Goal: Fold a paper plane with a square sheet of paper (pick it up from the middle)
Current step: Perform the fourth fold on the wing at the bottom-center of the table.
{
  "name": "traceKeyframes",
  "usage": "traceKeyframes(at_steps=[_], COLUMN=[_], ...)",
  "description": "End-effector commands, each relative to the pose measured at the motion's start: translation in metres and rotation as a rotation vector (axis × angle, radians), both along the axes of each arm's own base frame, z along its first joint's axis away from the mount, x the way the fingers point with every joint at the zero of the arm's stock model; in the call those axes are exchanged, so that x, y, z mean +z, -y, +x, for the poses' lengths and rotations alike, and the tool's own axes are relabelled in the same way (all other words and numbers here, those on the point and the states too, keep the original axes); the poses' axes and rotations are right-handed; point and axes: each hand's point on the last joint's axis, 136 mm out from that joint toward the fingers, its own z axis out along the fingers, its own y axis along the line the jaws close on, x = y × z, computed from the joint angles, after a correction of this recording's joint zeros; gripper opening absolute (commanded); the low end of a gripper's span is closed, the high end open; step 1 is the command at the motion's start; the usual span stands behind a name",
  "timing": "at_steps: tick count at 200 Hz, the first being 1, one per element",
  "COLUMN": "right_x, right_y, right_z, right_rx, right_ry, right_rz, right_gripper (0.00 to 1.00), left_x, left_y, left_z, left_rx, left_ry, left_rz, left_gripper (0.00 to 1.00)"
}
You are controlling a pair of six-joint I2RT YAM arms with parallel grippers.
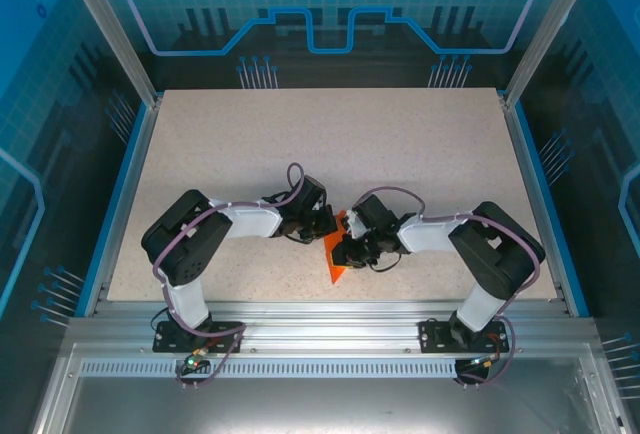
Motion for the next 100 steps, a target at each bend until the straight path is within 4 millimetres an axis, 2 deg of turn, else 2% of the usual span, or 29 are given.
traceKeyframes(at_steps=[1,24,50,66,100], right_x=[0.005,0.018,0.012,0.004,-0.029], right_y=[0.003,-0.008,-0.018,-0.018,-0.002], right_z=[-0.018,-0.022,-0.028,-0.029,-0.041], right_rx=[0.007,0.015,0.033,0.031,0.022], right_ry=[-0.013,-0.007,-0.021,-0.03,-0.092], right_rz=[-0.011,0.06,0.067,0.044,-0.074], right_gripper=[0.17,0.18,0.18,0.17,0.17], left_x=[-0.007,-0.006,-0.005,-0.006,-0.006], left_y=[-0.004,-0.003,-0.002,-0.001,-0.001], left_z=[-0.009,-0.008,-0.008,-0.008,-0.008], left_rx=[-0.027,-0.029,-0.035,-0.038,-0.039], left_ry=[-0.041,-0.037,-0.037,-0.041,-0.038], left_rz=[0.034,0.032,0.031,0.03,0.032], left_gripper=[0.03,0.03,0.03,0.03,0.03])
